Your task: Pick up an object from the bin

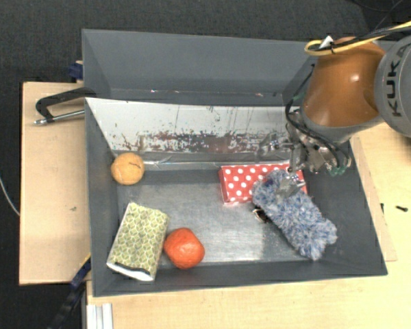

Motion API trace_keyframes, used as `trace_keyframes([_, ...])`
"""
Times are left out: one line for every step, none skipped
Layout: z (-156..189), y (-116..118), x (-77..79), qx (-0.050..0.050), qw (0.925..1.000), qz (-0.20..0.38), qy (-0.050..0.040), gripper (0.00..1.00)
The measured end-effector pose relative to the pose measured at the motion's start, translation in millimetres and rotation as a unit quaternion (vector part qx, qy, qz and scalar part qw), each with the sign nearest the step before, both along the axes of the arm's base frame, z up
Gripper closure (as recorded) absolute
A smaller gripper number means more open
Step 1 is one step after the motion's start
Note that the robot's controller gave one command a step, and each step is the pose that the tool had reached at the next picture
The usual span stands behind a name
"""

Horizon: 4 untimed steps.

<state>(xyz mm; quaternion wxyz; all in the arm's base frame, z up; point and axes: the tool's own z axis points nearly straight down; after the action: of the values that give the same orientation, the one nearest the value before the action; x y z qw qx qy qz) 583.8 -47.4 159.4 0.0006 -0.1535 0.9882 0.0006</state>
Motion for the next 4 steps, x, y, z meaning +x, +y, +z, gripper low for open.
trace_keyframes([-22, 15, 16.4, 0.0, 1.0, -0.003, -0.0023, 0.0])
trace_keyframes([-73, 15, 21.9, 0.001, 0.9946, 0.103, -0.0095, 0.0])
trace_keyframes([-71, 11, 16.9, -0.001, 0.9944, 0.106, 0.0042, 1.0])
trace_keyframes([-71, 11, 17.0, -0.001, 0.9944, 0.106, 0.0041, 1.0])
